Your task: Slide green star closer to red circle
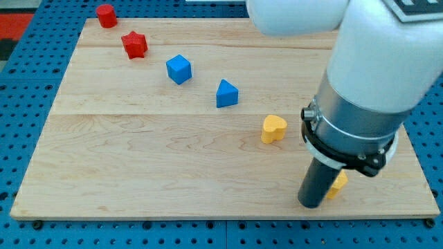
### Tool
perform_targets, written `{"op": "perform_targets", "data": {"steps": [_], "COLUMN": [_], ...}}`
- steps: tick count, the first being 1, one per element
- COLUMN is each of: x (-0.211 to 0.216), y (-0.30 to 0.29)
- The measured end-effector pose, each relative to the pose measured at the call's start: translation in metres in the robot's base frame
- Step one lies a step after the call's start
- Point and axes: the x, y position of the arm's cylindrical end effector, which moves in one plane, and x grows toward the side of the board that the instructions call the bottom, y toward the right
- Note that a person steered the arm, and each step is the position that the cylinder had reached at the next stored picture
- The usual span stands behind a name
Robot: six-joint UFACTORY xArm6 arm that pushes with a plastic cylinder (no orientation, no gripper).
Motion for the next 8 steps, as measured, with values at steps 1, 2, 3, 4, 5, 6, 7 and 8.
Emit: {"op": "perform_targets", "data": {"steps": [1,2,3,4,5,6,7,8], "x": [-0.008,-0.01,-0.022,-0.058,-0.065,-0.085,-0.14,-0.22], "y": [0.026,0.032,-0.011,-0.009,0.005,0.035,0.053,0.058]}}
